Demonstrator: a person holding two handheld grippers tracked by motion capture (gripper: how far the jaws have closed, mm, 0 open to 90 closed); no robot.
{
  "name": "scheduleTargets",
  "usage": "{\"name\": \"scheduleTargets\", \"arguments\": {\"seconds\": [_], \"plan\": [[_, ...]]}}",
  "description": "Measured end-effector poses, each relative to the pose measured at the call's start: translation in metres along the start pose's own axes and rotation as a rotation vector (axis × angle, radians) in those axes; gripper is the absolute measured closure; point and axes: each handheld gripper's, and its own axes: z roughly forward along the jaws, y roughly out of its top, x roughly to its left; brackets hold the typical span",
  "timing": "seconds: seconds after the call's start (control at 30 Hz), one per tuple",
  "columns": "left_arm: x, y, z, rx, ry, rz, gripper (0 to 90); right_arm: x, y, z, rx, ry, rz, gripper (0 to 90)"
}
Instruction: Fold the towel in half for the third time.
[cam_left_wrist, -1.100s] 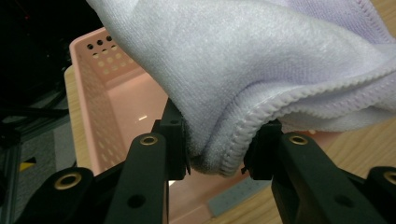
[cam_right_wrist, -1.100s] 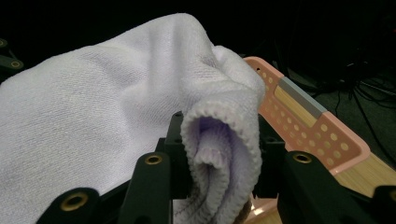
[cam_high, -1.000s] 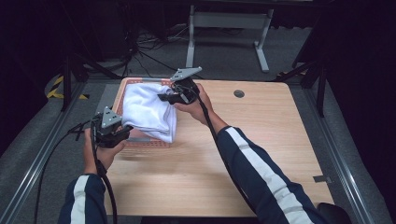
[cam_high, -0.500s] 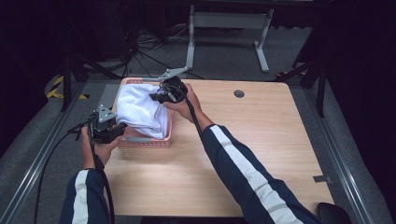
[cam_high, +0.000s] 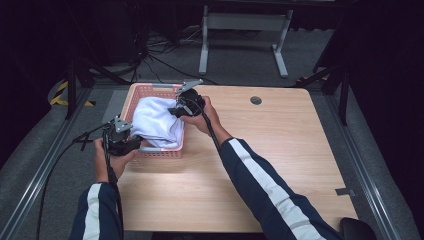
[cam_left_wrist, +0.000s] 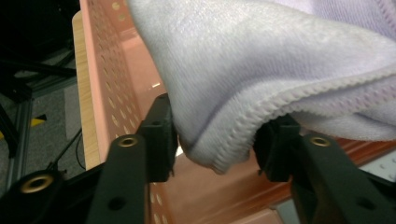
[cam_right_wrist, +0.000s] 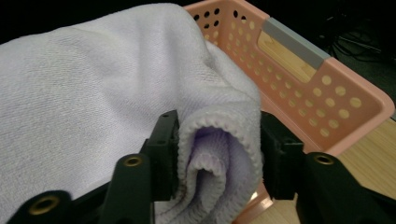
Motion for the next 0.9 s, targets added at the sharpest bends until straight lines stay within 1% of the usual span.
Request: {"name": "scheduleTargets", "arguments": {"seconds": [0.03,0.07,0.1,0.13,0.17,0.2,0.27,0.33,0.37,0.4,0.43,0.47,0.53,0.57,0.6,0.67,0.7,0.73,0.83,0.87,0.9], "plan": [[0.001,-0.001,0.0,0.0,-0.002,-0.002,44.9,-0.001,-0.001,0.0,0.009,-0.002,0.006,47.6],[0.001,-0.002,0.0,0.003,-0.005,-0.014,41.8,-0.003,-0.002,0.0,0.014,-0.009,0.005,45.0],[0.002,-0.003,-0.001,-0.004,-0.012,-0.025,37.2,-0.005,-0.004,-0.002,0.011,-0.012,0.018,43.5],[0.003,-0.005,-0.002,-0.018,-0.03,-0.041,34.2,-0.007,-0.005,-0.003,0.002,-0.002,0.034,43.0],[0.004,-0.005,-0.005,-0.031,-0.038,-0.046,33.7,-0.009,-0.006,-0.006,-0.005,0.006,0.046,42.6],[0.005,-0.006,-0.008,-0.042,-0.055,-0.054,31.9,-0.01,-0.007,-0.009,-0.012,0.008,0.044,42.2],[0.005,-0.006,-0.013,-0.064,-0.084,-0.061,31.0,-0.011,-0.009,-0.016,-0.018,0.013,0.027,42.2],[0.0,-0.006,-0.018,-0.092,-0.106,-0.078,28.8,-0.012,-0.014,-0.025,-0.027,0.011,0.007,42.2],[-0.003,-0.006,-0.021,-0.107,-0.12,-0.071,28.3,-0.012,-0.016,-0.027,-0.021,0.011,-0.001,42.1],[-0.009,-0.006,-0.024,-0.133,-0.137,-0.063,27.5,-0.012,-0.018,-0.031,-0.015,0.013,-0.019,42.1],[-0.012,-0.005,-0.026,-0.145,-0.146,-0.058,27.1,-0.011,-0.021,-0.036,-0.01,0.009,-0.037,42.1],[-0.018,-0.005,-0.028,-0.161,-0.158,-0.05,26.7,-0.011,-0.022,-0.038,-0.009,0.008,-0.044,42.1],[-0.029,-0.005,-0.03,-0.178,-0.182,-0.034,26.0,-0.012,-0.026,-0.048,-0.007,0.026,-0.067,42.9],[-0.029,-0.005,-0.03,-0.178,-0.182,-0.034,25.9,-0.012,-0.026,-0.048,-0.007,0.026,-0.067,42.9],[-0.035,-0.004,-0.031,-0.191,-0.192,-0.03,25.9,-0.012,-0.027,-0.052,-0.01,0.022,-0.073,43.2],[-0.044,-0.002,-0.034,-0.197,-0.205,-0.01,25.5,-0.011,-0.029,-0.06,-0.01,0.037,-0.084,43.3],[-0.05,-0.001,-0.036,-0.208,-0.223,-0.003,25.4,-0.009,-0.031,-0.064,-0.004,0.039,-0.108,43.3],[-0.054,-0.001,-0.038,-0.214,-0.231,0.002,25.1,-0.007,-0.033,-0.069,0.007,0.037,-0.124,43.3],[-0.067,0.003,-0.041,-0.226,-0.247,0.025,24.9,-0.005,-0.038,-0.081,0.016,0.042,-0.148,43.2],[-0.071,0.003,-0.042,-0.229,-0.255,0.027,24.9,-0.004,-0.041,-0.086,0.023,0.042,-0.154,43.0],[-0.074,0.004,-0.043,-0.227,-0.259,0.039,24.9,-0.004,-0.043,-0.089,0.025,0.045,-0.161,43.0]]}}
